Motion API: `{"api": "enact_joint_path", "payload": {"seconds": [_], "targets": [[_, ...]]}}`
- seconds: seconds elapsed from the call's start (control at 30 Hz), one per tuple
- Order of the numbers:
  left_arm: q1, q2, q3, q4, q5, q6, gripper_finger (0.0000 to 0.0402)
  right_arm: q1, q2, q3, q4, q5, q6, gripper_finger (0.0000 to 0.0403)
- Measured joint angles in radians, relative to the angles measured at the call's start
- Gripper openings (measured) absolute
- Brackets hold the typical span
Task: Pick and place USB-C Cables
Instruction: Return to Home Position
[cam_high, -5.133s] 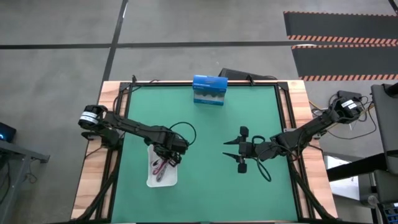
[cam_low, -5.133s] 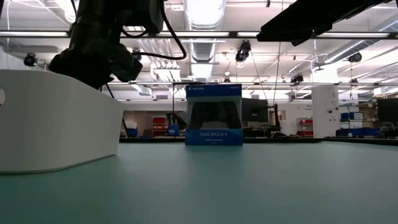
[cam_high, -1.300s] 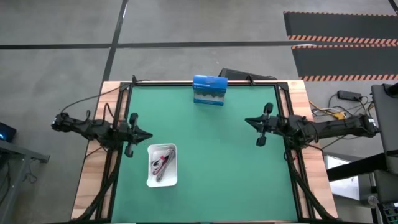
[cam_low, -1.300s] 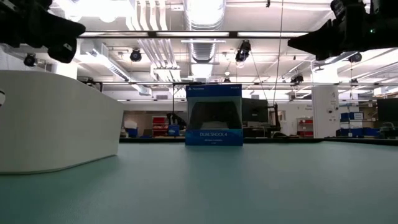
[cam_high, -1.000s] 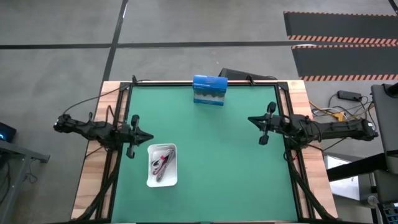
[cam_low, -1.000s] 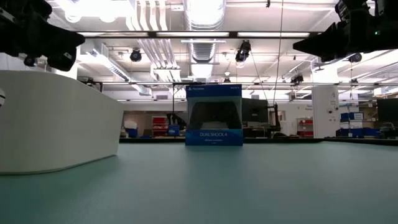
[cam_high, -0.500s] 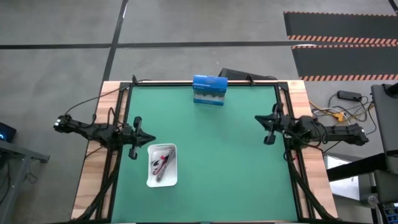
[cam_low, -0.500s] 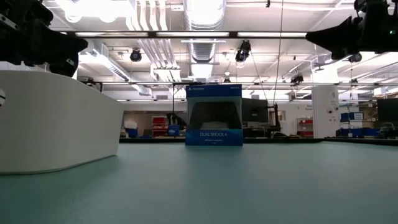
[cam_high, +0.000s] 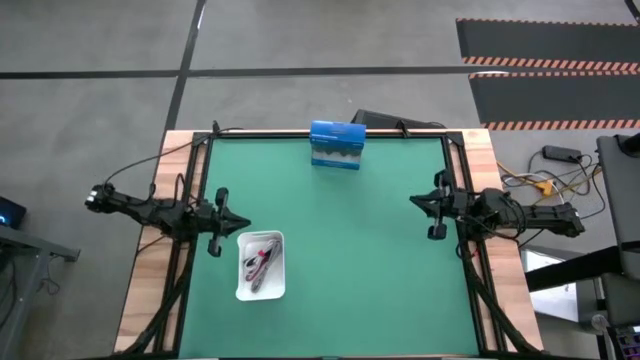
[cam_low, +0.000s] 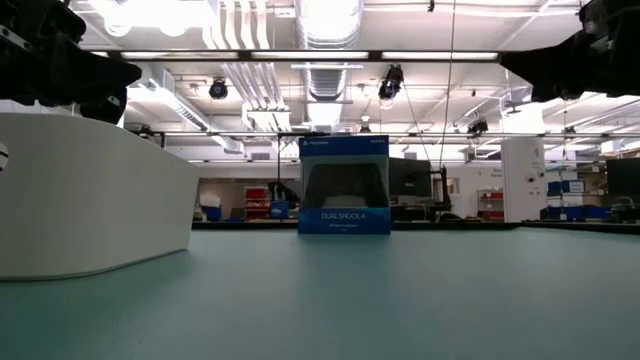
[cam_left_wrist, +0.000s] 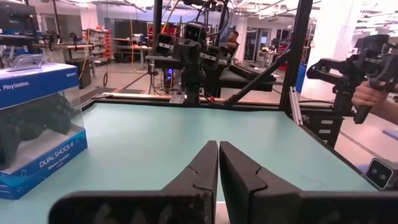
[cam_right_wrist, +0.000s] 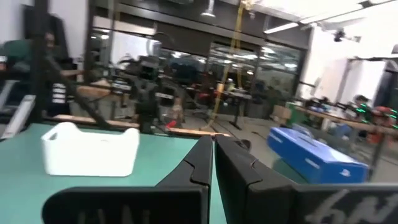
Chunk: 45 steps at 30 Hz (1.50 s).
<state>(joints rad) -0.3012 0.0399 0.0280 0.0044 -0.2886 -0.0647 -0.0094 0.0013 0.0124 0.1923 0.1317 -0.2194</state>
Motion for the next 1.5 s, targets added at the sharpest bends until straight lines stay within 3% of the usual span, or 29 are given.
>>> {"api": "enact_joint_path", "payload": {"seconds": [0.23, 0.43, 0.57, 1.5], "targets": [[0.0, 0.041, -0.003, 0.015, 0.0, -0.005, 0.0001, 0.0, 0.029, 0.0, -0.09, -0.088, 0.017, 0.0009], [0.0, 0.069, -0.005, 0.035, 0.0, -0.006, 0.0001, 0.0, 0.041, 0.0, -0.137, -0.08, 0.224, 0.0009], [0.0, 0.085, -0.005, 0.034, 0.0, -0.006, 0.0001, 0.0, 0.04, -0.001, -0.136, -0.08, 0.271, 0.0009], [0.0, 0.179, -0.003, 0.04, 0.0, -0.006, 0.0001, 0.0, 0.041, -0.001, -0.136, -0.079, 0.271, 0.0009]]}}
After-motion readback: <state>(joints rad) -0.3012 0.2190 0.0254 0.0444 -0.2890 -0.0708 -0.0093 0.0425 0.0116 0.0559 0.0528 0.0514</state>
